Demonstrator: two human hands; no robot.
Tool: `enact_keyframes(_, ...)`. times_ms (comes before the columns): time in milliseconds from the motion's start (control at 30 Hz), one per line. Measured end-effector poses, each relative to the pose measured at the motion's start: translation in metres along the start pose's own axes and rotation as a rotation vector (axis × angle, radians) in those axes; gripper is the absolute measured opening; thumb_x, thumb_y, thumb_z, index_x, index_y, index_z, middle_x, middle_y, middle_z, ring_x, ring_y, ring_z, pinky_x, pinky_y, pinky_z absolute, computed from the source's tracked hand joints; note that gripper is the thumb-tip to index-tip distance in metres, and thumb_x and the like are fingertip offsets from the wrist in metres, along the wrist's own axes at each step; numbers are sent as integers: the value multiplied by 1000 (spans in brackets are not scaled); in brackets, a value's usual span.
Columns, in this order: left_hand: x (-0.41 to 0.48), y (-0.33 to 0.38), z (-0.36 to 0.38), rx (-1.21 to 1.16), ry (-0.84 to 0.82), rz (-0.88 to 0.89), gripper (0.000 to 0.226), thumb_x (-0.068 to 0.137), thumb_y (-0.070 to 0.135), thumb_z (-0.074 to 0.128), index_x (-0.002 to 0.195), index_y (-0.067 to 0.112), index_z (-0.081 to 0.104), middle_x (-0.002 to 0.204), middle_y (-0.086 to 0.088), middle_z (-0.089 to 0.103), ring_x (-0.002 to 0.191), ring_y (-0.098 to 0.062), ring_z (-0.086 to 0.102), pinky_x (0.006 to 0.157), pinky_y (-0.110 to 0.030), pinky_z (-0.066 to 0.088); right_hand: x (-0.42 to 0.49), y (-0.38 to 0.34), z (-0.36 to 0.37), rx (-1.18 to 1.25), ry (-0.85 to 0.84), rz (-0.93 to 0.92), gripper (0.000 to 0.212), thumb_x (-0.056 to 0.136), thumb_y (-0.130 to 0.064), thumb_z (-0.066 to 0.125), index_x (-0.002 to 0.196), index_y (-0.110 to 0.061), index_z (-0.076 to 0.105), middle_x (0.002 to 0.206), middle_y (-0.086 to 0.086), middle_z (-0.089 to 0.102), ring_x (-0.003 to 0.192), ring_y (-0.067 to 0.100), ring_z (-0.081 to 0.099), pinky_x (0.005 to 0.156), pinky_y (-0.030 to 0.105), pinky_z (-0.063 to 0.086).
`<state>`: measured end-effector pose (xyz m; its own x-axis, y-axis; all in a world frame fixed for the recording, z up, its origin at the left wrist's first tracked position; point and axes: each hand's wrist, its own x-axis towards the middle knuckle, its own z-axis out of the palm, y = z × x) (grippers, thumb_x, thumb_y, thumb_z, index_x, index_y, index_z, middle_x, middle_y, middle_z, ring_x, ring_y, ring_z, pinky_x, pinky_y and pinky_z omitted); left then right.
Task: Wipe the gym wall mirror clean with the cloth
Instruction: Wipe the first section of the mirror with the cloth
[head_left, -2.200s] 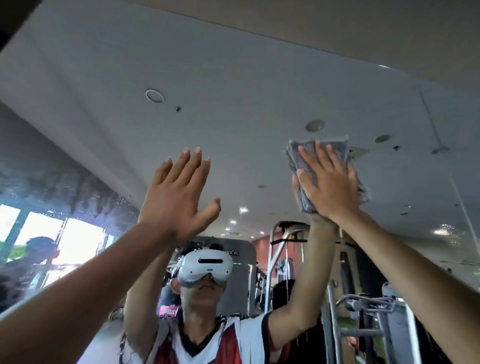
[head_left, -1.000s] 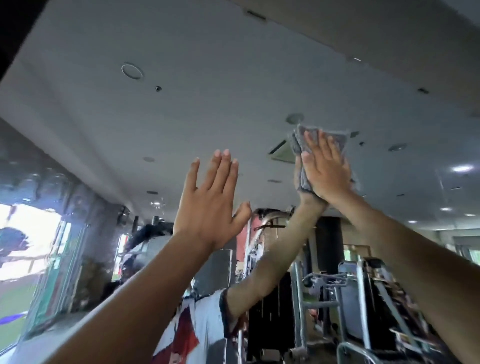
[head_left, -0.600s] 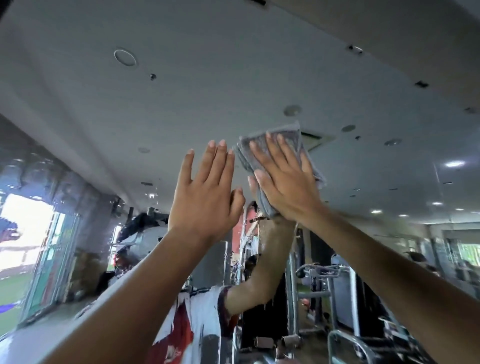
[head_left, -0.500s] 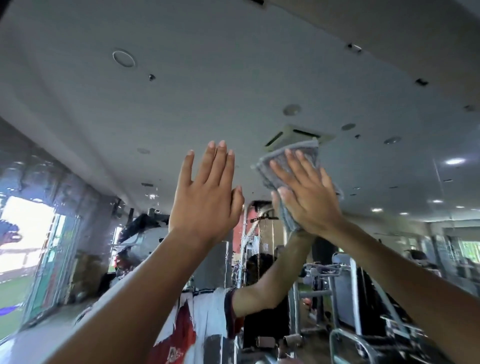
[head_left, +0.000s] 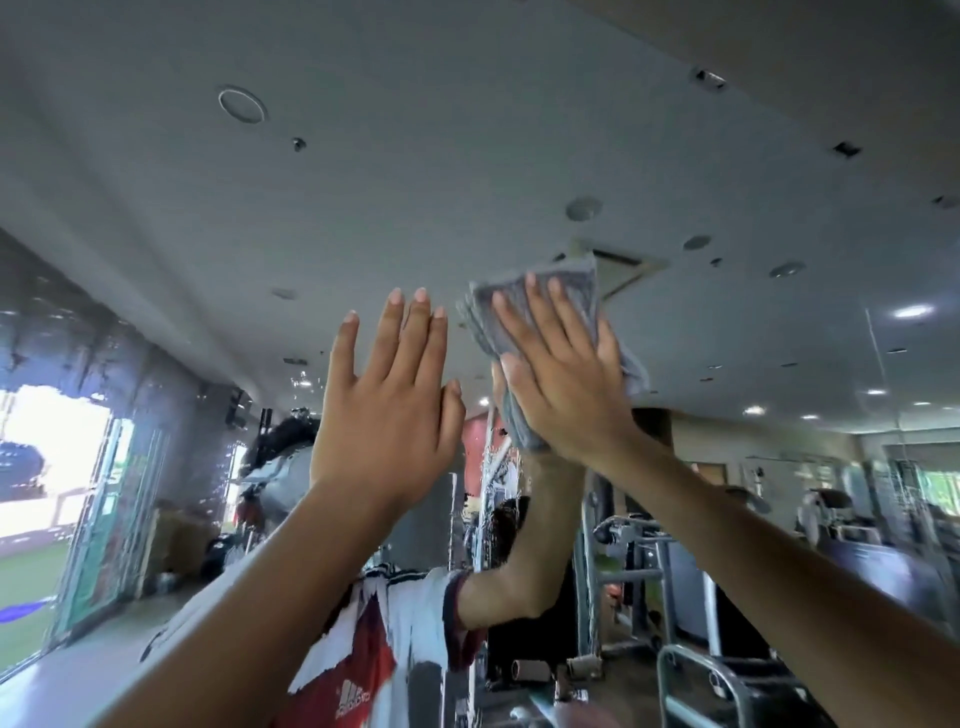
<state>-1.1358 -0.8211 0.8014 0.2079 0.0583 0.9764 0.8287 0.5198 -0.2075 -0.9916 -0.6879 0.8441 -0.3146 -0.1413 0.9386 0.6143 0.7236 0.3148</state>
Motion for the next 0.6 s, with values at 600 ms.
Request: enact_keyframes(600, -44, -4, -7, -38, -19, 25, 59, 104, 35, 21, 155, 6, 30, 163, -14, 24, 152, -29, 19, 123, -54, 10, -43, -29, 6, 18, 31, -19, 56, 104, -47, 13, 156, -30, 5, 165, -2, 0, 153, 19, -4, 121, 59, 2)
